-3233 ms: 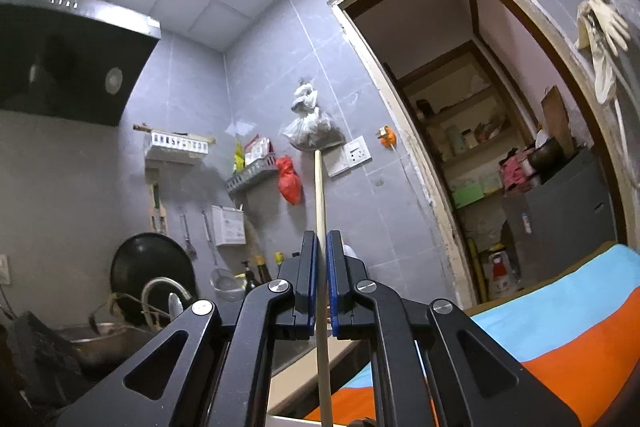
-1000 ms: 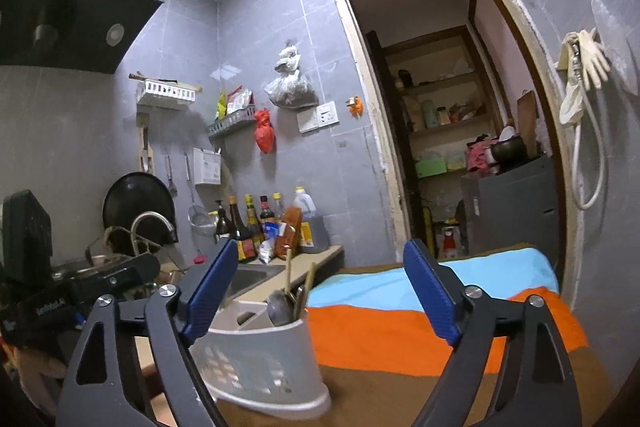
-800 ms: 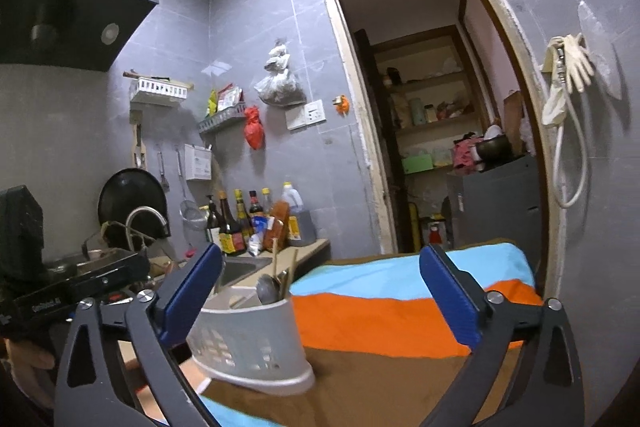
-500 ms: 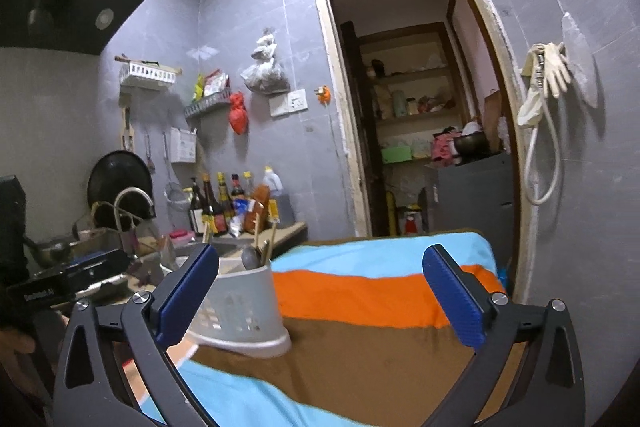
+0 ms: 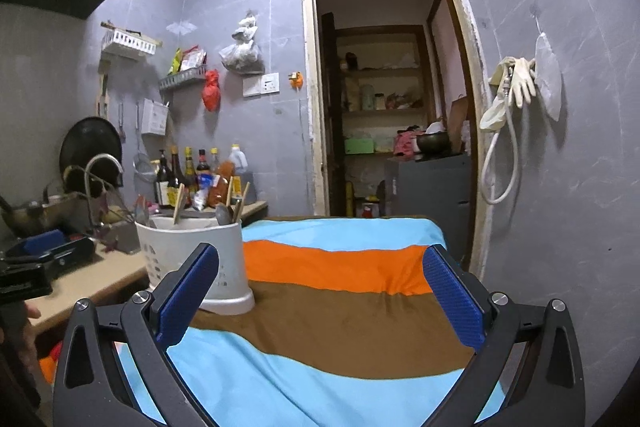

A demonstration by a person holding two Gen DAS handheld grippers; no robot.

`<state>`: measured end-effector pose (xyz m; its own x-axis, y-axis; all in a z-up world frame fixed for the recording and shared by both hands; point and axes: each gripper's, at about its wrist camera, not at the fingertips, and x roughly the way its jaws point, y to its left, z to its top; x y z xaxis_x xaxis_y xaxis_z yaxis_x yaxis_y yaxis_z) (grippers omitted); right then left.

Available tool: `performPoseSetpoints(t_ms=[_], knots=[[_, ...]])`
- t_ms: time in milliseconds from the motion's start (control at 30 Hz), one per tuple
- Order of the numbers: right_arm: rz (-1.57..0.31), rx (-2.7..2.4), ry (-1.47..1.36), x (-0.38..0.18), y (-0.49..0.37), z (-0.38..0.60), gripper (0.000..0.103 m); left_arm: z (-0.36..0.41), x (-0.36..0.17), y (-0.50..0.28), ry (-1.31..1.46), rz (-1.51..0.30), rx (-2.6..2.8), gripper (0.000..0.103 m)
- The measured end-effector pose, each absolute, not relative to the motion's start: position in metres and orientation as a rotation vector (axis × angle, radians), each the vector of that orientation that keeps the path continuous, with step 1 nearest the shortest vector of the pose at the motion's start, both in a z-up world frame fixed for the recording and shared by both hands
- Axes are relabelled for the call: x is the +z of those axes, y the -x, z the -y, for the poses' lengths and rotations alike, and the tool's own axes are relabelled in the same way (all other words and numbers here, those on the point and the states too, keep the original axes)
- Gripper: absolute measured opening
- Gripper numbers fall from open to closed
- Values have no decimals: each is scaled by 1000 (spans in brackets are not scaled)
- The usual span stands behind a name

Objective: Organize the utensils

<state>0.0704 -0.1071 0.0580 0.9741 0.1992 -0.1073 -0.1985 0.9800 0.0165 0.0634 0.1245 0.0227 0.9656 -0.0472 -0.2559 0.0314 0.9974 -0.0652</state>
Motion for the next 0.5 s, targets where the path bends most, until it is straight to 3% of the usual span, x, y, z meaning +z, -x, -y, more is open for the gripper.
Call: performPoseSetpoints(t_ms=[500], knots=[[-102, 166, -18, 45, -64, 112, 103, -122, 10, -57, 79, -227, -34, 96]])
